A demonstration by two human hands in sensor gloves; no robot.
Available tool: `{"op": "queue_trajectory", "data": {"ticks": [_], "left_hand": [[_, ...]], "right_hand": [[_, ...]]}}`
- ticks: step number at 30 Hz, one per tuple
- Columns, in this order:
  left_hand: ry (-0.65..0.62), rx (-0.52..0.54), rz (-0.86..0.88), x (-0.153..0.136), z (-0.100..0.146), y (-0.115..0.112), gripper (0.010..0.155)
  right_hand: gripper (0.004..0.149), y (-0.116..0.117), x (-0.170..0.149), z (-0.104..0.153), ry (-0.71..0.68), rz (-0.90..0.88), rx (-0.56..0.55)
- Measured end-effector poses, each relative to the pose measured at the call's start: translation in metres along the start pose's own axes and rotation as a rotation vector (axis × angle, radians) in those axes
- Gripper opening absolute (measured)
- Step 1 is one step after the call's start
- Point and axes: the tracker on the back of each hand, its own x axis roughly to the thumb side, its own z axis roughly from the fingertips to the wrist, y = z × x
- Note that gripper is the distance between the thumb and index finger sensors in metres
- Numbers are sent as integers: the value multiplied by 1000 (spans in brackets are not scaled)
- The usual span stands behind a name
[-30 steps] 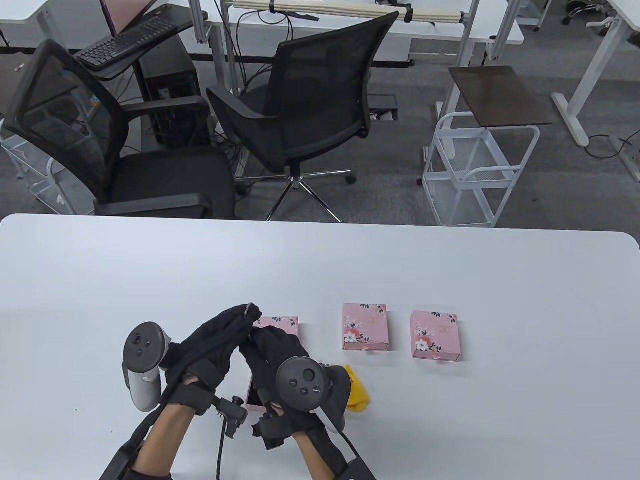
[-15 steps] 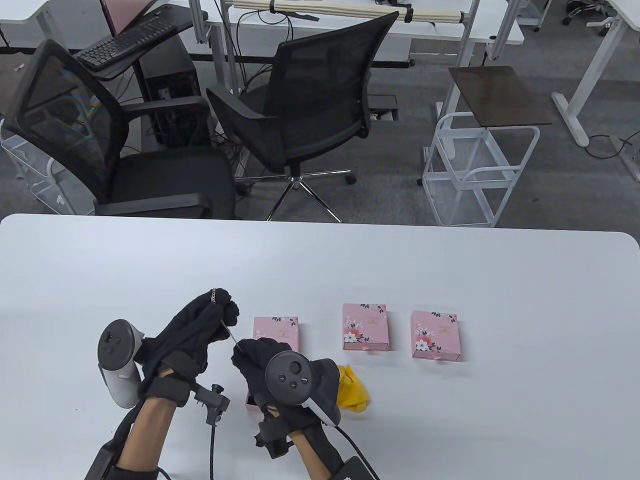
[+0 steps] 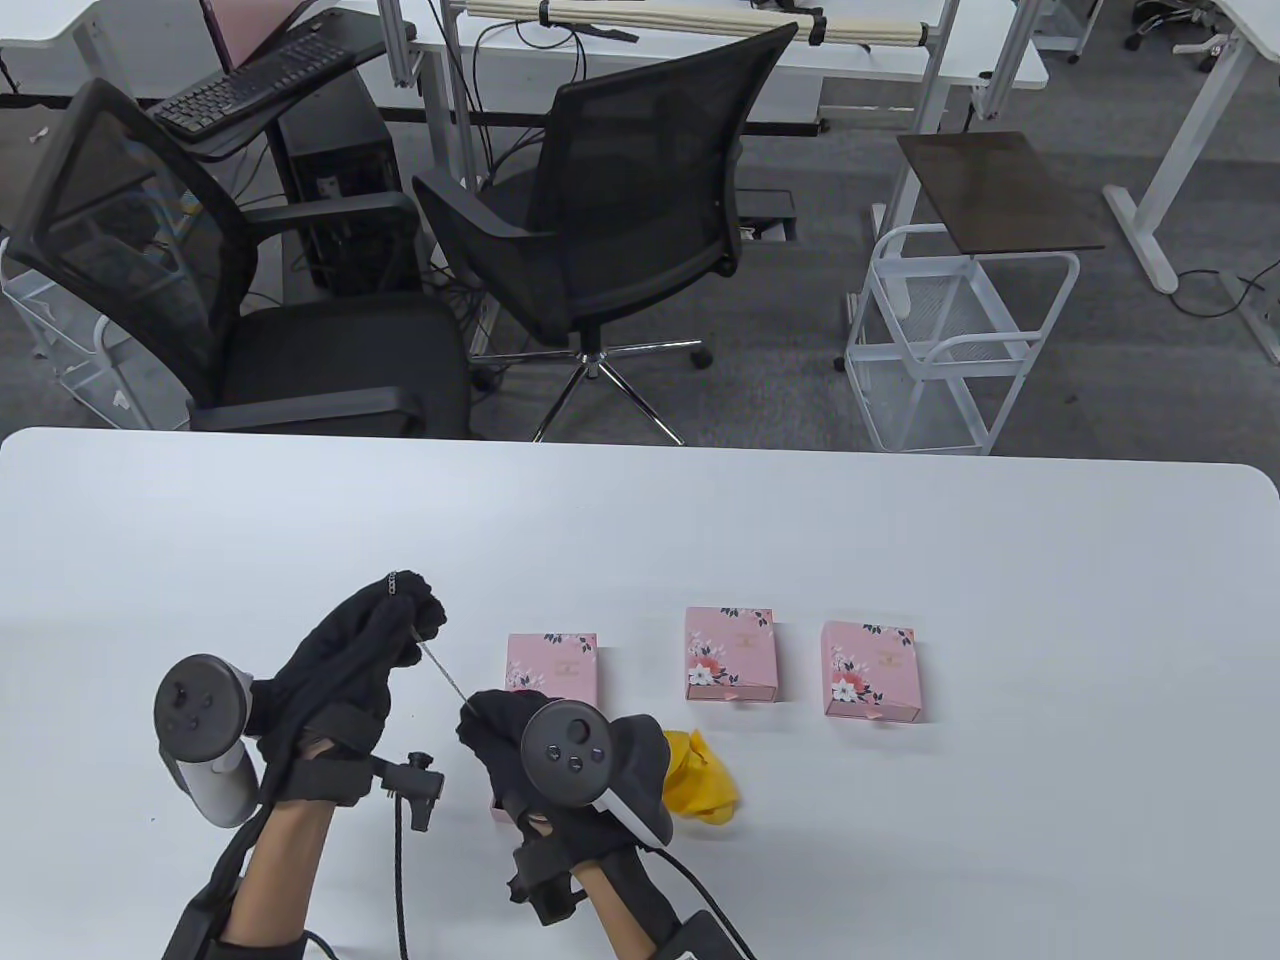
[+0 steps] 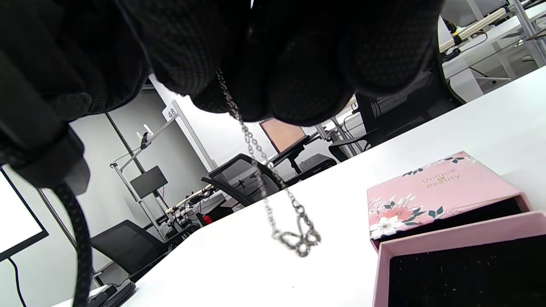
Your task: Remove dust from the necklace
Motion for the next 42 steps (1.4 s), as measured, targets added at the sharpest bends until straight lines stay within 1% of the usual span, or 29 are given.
{"op": "queue_trajectory", "data": {"ticks": [2,6,12,19,26,28,33,36,38,40,41,42], "left_hand": [[-7,-2,-22,1,0,2,38],[-34,53,-62,5,1,8,38],[-75,96,-159,15,3,17,36],[-81,97,-153,17,5,16,36],[-81,133,-149,17,5,19,36],[-87,106,-161,19,5,18,36],[-129,66,-197,29,9,12,37],[-159,28,-198,36,12,7,37],[-175,14,-221,39,13,4,38],[-183,-8,-246,41,14,0,38],[-185,-25,-260,41,14,-2,38],[-182,-40,-268,40,14,-4,38]], "right_hand": [[35,1,0,0,1,-3,5],[34,2,0,0,3,12,19],[34,6,-3,-2,18,-11,39],[34,6,-4,-1,23,-18,51],[34,7,-5,-2,27,-27,81],[35,8,-5,-2,21,-5,90],[35,12,-9,-5,22,17,171],[36,15,-12,-7,12,67,211],[40,16,-13,-9,-19,113,275],[54,14,-11,-10,-19,180,364],[59,11,-11,-10,-15,218,376],[61,6,-11,-10,-14,248,356]]}}
